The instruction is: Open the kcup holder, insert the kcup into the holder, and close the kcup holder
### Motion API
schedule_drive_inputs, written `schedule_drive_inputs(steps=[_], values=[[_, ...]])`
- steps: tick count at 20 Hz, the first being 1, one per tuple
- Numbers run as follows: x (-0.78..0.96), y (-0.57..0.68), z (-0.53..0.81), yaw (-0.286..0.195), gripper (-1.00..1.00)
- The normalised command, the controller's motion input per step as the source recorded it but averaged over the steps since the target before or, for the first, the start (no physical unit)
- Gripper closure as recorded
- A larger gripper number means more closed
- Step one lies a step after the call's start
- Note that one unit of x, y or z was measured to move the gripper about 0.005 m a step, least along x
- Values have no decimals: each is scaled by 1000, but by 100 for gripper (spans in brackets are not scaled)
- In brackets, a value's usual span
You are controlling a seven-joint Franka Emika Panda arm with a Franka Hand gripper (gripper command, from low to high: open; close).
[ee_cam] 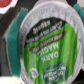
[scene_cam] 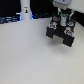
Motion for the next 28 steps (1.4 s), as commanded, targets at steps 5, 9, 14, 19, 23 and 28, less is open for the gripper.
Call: schedule_drive_inputs(steps=[5, 9, 14, 19, 23, 28], values=[[-5, -16, -202, 0, 100], [1, -34, -250, -3, 100], [-22, 13, -112, -1, 100], [-92, 143, 347, 0, 100], [-23, 51, 210, -2, 100], [-56, -24, -156, 0, 100]])
